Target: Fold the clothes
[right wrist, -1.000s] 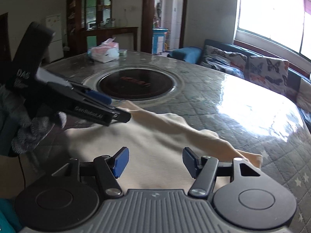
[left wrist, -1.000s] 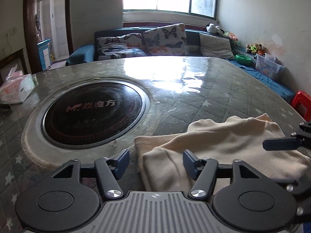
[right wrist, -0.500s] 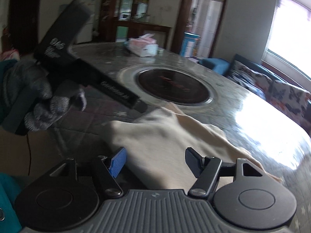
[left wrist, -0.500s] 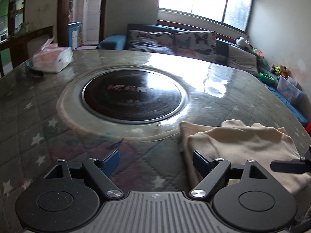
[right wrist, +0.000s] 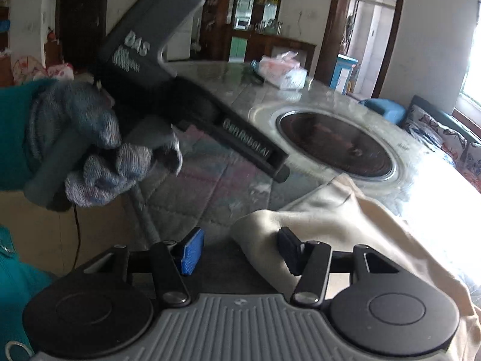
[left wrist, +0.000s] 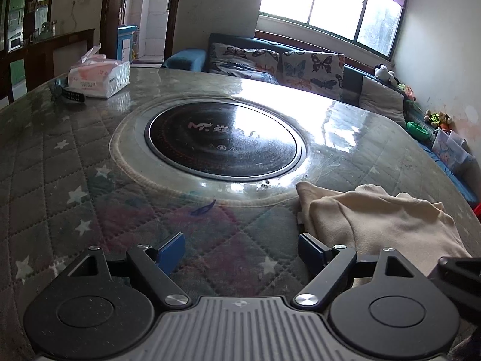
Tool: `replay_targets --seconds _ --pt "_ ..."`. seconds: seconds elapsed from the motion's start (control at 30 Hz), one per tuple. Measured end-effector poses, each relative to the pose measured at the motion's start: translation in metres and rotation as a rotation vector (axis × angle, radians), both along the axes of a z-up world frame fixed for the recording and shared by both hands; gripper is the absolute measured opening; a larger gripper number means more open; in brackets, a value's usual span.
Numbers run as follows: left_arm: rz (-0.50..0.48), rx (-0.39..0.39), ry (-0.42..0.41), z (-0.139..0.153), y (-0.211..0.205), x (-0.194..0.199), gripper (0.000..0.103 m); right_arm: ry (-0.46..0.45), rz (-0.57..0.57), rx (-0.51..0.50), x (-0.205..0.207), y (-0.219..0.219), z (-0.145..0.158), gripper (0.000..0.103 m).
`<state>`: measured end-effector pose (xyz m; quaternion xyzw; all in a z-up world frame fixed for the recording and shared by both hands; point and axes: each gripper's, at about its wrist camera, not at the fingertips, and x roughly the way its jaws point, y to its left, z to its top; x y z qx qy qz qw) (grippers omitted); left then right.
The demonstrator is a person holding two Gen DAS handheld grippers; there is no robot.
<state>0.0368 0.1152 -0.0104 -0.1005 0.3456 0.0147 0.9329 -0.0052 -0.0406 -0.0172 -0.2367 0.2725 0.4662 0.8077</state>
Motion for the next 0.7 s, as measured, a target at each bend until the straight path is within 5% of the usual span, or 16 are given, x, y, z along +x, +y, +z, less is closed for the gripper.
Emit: replay_targets --seconds 0.4,0.53,0.7 --pt "-0.02 -0.148 0.0 0.01 0.003 -0.002 0.084 -0.072 -0.007 -0.056 -0.006 0.011 -0.003 0.038" --pt "-0.039 -0.249 0.027 0.007 0.0 0.001 0.083 -0.074 -0.05 -0.03 0.0 0.009 -0.001 0.016" --pt "-0.032 -0.389 0.082 0.001 -0.003 0.011 0.083 -0.02 -0.099 0.053 0.01 -0.003 0.014 0.011"
